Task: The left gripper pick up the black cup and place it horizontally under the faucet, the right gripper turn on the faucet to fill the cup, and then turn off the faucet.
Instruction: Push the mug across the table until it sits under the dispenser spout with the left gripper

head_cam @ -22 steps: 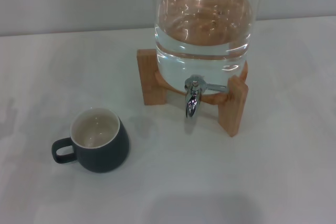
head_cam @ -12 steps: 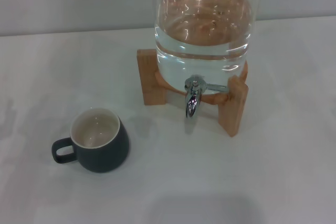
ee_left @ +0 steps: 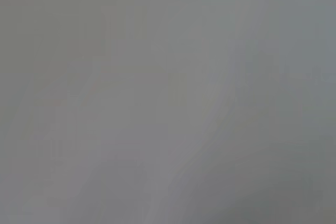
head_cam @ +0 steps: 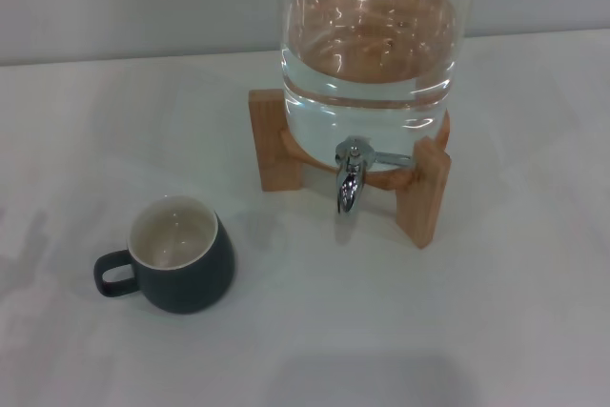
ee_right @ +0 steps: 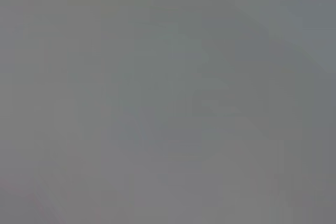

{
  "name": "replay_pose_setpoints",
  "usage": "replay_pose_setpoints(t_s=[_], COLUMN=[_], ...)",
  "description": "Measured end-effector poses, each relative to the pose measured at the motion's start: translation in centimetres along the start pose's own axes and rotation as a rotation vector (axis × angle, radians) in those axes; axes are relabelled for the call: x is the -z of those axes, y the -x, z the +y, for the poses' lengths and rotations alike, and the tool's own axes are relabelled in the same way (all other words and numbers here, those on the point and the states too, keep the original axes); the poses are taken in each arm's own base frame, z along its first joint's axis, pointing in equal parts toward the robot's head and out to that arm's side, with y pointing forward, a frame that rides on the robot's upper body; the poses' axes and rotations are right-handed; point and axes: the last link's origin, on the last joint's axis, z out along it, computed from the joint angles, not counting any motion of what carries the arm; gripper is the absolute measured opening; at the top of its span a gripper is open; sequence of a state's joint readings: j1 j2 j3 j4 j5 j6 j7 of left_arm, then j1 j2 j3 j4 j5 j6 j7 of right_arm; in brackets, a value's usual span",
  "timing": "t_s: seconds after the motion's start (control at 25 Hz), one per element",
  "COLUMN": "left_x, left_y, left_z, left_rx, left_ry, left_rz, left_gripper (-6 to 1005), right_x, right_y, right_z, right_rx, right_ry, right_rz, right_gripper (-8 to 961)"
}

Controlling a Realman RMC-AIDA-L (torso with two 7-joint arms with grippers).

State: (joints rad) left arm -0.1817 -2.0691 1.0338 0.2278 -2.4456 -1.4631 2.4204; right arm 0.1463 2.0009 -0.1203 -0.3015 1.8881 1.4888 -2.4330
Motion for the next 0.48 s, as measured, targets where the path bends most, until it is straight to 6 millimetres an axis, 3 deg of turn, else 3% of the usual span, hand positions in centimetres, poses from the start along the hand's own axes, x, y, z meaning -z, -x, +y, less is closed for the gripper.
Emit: replay_pose_setpoints(t_s=[0.2,0.48], left_x=[2.5,3.7], left_y=[0.4,1.5], left_z=[0.9,2.4], left_rx=[0.065,0.168], left_ry=[0.066,0.190], left_rz=[-0.053,-0.189], left_gripper=[598,597], right_x=[-0.6,-2.2], right_y=[1.6,2.9], right_z=[-1.4,-2.3], right_rx=[0.038,0.064], right_ry=[-0.003,-0.008], right_rz=[-0.023,-0.032], right_gripper=[825,825])
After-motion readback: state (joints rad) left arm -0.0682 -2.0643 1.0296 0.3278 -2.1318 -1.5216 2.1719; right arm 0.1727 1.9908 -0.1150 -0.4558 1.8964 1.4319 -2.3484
